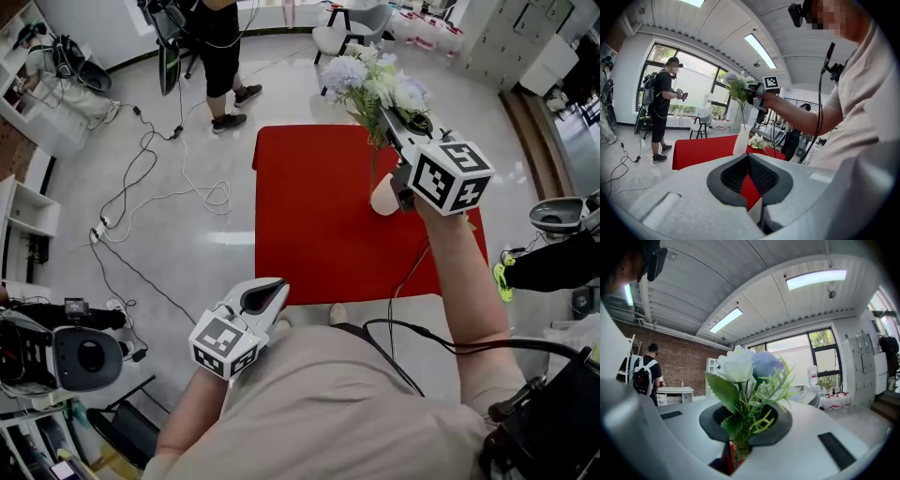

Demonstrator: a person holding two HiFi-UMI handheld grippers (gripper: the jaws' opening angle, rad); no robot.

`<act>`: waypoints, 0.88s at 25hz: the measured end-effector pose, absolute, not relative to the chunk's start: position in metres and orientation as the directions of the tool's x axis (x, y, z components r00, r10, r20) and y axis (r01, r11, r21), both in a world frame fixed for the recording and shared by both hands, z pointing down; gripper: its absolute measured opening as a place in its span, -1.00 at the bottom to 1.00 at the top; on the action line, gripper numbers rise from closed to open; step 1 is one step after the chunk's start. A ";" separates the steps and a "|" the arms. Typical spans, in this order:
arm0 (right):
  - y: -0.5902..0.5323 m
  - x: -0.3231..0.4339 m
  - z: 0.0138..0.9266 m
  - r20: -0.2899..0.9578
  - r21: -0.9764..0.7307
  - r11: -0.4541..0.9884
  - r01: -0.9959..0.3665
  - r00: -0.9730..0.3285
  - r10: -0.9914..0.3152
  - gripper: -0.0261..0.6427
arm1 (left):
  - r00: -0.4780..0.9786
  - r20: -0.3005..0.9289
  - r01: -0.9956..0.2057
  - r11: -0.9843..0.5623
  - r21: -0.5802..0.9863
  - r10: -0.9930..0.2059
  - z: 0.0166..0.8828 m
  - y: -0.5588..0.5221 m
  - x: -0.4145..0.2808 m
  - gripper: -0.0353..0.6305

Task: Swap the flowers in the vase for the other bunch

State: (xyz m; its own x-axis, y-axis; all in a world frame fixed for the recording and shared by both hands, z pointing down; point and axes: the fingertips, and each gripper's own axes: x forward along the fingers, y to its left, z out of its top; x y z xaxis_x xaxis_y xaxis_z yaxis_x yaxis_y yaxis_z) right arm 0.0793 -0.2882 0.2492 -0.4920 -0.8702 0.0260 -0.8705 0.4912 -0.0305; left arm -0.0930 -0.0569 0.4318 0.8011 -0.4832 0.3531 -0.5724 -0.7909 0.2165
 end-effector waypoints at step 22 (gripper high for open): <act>-0.295 0.250 0.204 -0.227 -0.008 0.271 -0.963 -0.262 -0.938 -0.75 | 0.815 0.370 -0.540 -0.816 0.206 -0.446 0.428 -0.079 -0.019 -0.87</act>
